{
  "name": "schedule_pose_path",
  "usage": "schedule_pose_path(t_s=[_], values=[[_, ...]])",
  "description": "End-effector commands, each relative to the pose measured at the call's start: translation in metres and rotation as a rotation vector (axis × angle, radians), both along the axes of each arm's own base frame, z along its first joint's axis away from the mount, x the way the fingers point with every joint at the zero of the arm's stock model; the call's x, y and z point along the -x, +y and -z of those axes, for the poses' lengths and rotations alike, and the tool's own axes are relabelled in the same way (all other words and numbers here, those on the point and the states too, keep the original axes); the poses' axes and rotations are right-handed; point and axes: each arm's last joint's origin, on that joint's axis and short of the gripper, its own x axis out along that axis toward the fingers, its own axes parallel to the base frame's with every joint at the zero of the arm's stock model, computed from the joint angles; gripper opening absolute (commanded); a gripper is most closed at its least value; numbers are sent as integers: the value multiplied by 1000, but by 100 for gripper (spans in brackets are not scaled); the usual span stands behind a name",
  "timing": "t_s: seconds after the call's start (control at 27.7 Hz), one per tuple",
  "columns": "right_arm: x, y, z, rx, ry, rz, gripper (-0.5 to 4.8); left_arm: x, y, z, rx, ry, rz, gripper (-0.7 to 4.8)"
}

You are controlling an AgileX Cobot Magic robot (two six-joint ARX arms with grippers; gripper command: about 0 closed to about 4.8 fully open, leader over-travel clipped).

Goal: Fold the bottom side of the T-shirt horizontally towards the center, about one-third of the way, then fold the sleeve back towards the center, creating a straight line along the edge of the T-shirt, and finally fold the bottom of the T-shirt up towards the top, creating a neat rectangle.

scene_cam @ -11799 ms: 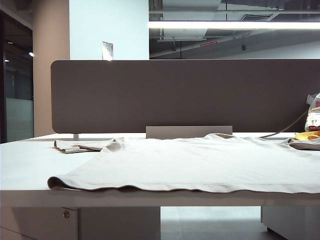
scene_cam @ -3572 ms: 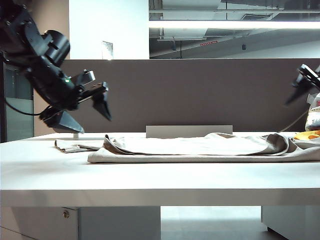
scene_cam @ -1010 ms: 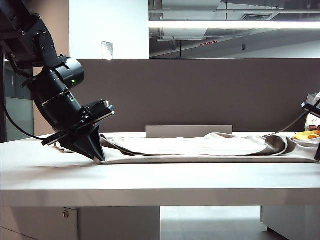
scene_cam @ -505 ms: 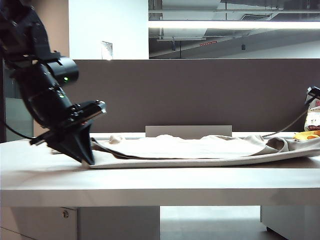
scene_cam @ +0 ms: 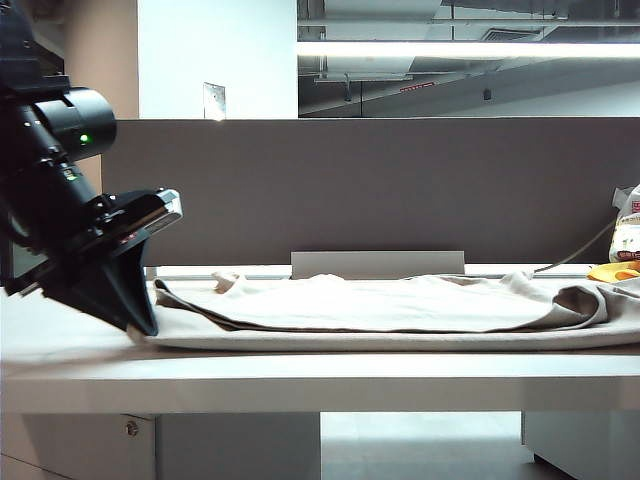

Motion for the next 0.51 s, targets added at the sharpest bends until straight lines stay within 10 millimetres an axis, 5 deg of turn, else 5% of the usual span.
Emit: schedule_pose_path(t_s=[0.04,0.51], values=[[11,2,-6,19,-23,5,-6,10,1,3,7,9,5,-6],[47,10,-18,17,-10,3,-6,56,12,4,27,-6,-22,-6]])
